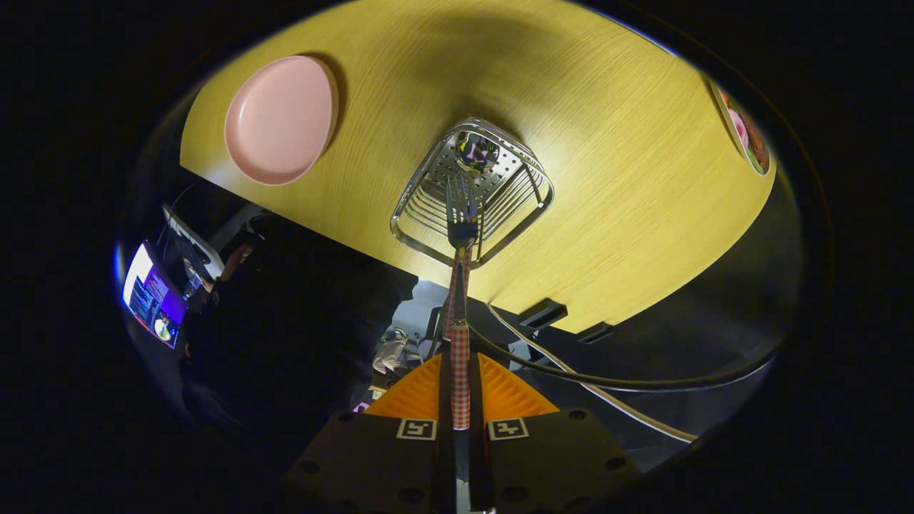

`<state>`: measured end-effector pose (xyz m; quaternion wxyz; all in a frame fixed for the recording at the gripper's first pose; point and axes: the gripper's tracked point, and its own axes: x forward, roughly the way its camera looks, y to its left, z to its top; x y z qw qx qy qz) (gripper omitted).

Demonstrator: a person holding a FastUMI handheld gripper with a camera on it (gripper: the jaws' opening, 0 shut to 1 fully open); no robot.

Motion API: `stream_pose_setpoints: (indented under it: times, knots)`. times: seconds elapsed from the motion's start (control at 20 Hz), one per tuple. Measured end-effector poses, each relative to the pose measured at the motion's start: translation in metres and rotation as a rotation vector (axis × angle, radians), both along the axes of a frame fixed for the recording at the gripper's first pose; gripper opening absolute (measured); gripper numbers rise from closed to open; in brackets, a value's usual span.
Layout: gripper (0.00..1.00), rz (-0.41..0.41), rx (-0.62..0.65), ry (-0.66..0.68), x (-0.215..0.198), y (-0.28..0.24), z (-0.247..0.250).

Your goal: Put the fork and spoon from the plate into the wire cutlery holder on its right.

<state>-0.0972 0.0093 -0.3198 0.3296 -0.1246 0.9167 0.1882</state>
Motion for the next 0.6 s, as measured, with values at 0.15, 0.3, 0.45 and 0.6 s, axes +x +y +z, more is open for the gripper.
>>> stream_pose_setpoints:
  times: [0.15,0.3,0.45,0.6]
  knots:
    - [0.12,0.010,-0.016,0.020,0.004,0.001,-0.008]
    - [0.12,0.015,-0.035,0.026,0.009,0.001,-0.019]
    - [0.12,-0.006,-0.031,0.013,0.020,0.009,-0.026]
    - [0.25,-0.014,-0.022,-0.006,0.032,0.010,-0.029]
